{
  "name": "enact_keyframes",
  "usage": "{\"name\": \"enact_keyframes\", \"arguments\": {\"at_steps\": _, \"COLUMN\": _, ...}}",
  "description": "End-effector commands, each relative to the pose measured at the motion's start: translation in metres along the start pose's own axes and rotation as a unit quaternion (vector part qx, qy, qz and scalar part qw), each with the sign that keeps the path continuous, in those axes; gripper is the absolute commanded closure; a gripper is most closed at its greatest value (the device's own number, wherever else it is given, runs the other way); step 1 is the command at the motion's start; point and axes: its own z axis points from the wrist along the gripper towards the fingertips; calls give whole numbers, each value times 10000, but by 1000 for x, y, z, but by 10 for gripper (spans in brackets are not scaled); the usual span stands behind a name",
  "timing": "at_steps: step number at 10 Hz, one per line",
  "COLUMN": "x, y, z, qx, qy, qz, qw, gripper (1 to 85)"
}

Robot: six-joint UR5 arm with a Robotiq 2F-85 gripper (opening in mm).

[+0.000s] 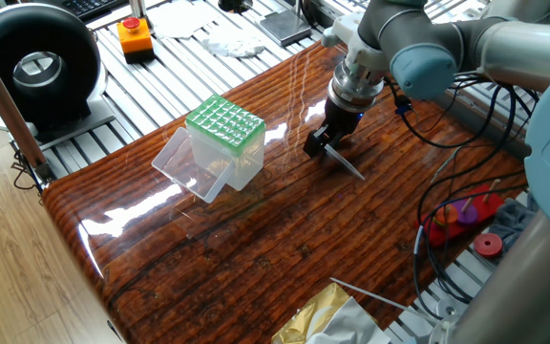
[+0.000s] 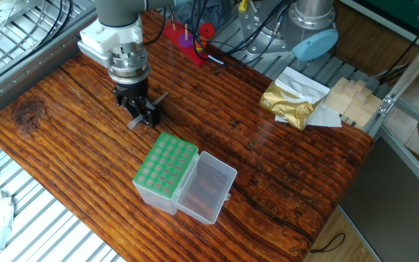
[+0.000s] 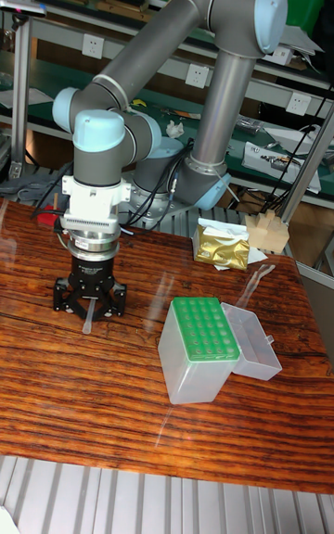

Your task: Insert a large pipette tip into the holder for large pipette tips

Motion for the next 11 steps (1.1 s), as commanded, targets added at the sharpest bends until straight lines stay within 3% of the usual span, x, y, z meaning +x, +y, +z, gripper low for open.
{"name": "enact_keyframes", "arguments": {"at_steps": 1, "x": -5, "y": 1, "z": -1, "qx": -56, "qy": -85, "qz": 16, "qw": 9999, "gripper": 590}}
{"name": "enact_keyframes", "arguments": {"at_steps": 11, "x": -8, "y": 4, "z": -1, "qx": -108, "qy": -146, "qz": 2, "qw": 9998, "gripper": 577}}
